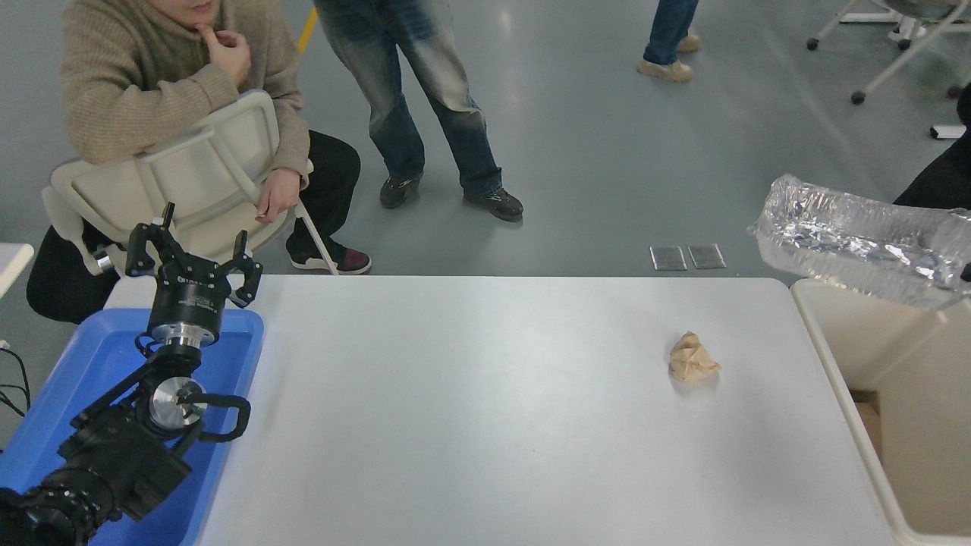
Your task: Pick up foil plate and place in dustbin
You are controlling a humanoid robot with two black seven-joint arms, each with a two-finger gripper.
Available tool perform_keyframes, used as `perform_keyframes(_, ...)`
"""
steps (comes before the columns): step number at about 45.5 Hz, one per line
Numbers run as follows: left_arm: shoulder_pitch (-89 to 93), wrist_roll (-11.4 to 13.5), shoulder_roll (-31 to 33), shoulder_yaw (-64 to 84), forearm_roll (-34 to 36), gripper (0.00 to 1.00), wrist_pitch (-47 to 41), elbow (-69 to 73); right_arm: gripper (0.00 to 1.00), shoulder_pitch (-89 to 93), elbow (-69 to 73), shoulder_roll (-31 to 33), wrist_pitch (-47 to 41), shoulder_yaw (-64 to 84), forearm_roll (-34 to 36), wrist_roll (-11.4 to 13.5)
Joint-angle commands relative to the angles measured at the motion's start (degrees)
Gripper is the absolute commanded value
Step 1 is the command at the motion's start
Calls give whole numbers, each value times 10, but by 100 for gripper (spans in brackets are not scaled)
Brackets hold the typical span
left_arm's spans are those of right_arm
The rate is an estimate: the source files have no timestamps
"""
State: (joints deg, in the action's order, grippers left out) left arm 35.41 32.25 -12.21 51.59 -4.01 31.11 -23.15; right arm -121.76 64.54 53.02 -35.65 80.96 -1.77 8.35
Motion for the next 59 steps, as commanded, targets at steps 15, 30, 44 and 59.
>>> perform_keyframes(15,0,0,0,0,0,99,0,0,0,394,-171,61,148,-236,12,0)
perform_keyframes(30,0,0,0,1,0,99,0,-1,0,648,-347,-21,191,-423,57,0)
perform_keyframes(44,0,0,0,1,0,99,0,-1,0,821,-535,-142,239,-541,64,0)
perform_keyframes(59,0,0,0,1,0,99,0,-1,0,866,-595,-207,304,-551,64,4)
